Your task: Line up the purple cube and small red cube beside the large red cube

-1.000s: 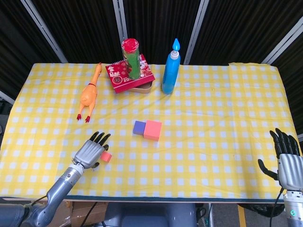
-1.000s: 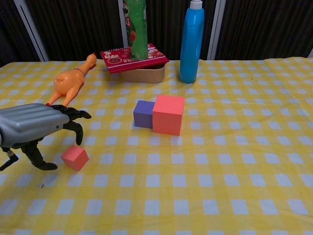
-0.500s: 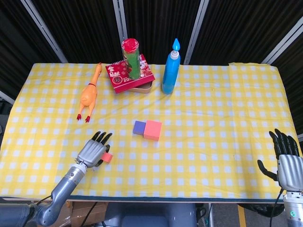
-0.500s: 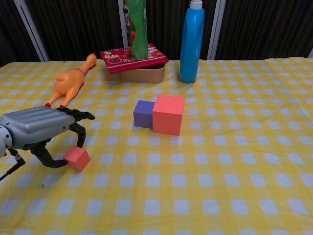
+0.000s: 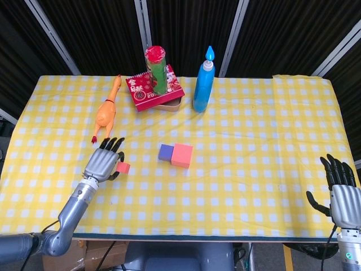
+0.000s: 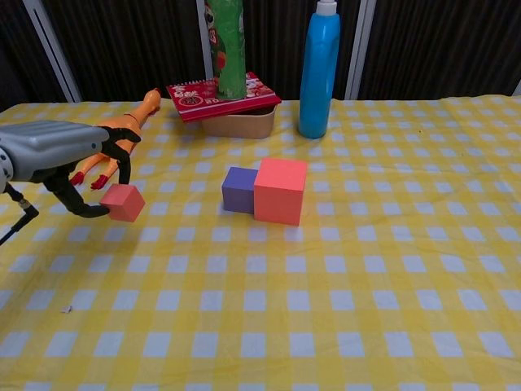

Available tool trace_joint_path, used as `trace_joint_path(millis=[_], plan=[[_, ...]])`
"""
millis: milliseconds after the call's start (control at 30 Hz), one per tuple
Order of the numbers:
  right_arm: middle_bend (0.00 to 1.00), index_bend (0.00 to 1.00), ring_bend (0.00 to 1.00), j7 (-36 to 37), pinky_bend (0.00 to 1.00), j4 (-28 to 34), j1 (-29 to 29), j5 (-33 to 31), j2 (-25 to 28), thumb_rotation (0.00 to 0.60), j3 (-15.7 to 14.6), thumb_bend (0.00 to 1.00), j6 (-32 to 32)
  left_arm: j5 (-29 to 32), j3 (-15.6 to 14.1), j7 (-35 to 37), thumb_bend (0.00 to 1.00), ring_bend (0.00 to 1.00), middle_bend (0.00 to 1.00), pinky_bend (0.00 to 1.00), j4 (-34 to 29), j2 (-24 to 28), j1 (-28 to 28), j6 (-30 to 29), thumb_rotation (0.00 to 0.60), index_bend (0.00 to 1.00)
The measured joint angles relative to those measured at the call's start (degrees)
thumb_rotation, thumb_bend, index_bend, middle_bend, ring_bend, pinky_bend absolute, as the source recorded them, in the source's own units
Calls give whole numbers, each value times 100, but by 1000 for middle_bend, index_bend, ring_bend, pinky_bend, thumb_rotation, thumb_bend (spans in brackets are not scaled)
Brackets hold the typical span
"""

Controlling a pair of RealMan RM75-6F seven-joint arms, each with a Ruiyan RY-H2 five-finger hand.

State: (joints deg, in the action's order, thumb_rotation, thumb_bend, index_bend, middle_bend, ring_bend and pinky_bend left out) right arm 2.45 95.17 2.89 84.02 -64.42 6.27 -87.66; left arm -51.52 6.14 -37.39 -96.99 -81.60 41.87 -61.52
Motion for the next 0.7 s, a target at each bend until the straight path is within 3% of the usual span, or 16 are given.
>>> trace_joint_path(millis=[167,400,700], plan=[[0,0,0,39,36,7,1,1,17,600,-12,367,26,507,324,-190,375,0,0,37,478,-156,379,258,600,480],[0,0,0,134,36,31,25,-71,49,600,3,367,115,1372,683,-550,376,0,0,37,1518,-820,1095,726,600,477],[0,0,0,196,36,44,29,-93,83,600,3,367,151,1799,752,-764,376,0,0,37,2281,-1504,1578,947,600,474]])
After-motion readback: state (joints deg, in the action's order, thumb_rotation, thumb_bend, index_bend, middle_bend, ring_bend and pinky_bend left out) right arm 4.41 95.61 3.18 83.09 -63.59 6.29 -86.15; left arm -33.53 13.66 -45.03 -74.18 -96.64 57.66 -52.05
